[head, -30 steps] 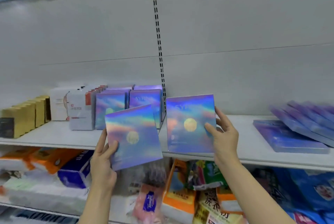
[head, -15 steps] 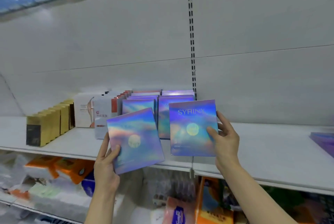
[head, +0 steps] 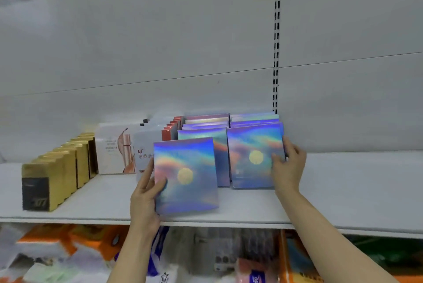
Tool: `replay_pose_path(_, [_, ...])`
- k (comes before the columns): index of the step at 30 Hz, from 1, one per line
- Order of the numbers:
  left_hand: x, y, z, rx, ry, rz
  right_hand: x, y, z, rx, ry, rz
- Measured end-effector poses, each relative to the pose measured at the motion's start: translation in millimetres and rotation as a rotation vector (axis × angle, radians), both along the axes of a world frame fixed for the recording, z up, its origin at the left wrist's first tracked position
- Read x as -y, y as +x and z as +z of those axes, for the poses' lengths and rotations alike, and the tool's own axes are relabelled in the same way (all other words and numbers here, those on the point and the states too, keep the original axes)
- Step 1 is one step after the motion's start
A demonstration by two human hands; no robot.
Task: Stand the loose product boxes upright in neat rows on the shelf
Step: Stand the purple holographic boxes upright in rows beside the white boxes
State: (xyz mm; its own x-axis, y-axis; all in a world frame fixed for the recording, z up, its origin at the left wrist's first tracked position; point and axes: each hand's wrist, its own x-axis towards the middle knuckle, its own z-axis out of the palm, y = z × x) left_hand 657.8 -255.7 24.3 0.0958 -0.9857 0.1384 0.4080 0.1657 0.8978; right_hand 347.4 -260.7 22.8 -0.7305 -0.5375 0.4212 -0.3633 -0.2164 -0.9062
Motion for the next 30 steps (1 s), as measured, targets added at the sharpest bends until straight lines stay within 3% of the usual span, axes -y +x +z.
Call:
replay_pose_path(3, [14,0,-5,0.013,-0.006,-0.049,0,12,2,-0.260,0.202,-0.199])
replay_pose_path(9, [37,-13,-8,0.087,-0.112,-0.101,-25,30,-33,-0.785,0.174,-0.098])
replay_pose_path(11, [47,-20,-10,0.252,-0.198,-0.029,-29,37,-39,-0.920,0.153,-0.064])
replay_pose_path(15, [57,-35,-15,0.788,-0.419,0.262,-27,50,-43,-1.146,0.199,-0.033])
replay_pose_path(17, [58,-38,-23,1.111,-0.632,0.395,-25,52,-48,-1.183,0.287,-0.017])
replay_pose_path(20, [59,-40,-41,1.429,-0.856,0.246,-24,51,-50,-1.192,0.327,-0.018])
replay_pose_path(25, [60,-48,-50,1.614,-0.858,0.242,-20,47,-52,-1.216,0.252,-0.046])
replay_pose_path(30, [52,-70,-44,1.636,-0.797,0.349,-16,42,-48,-1.200,0.231,-0.034])
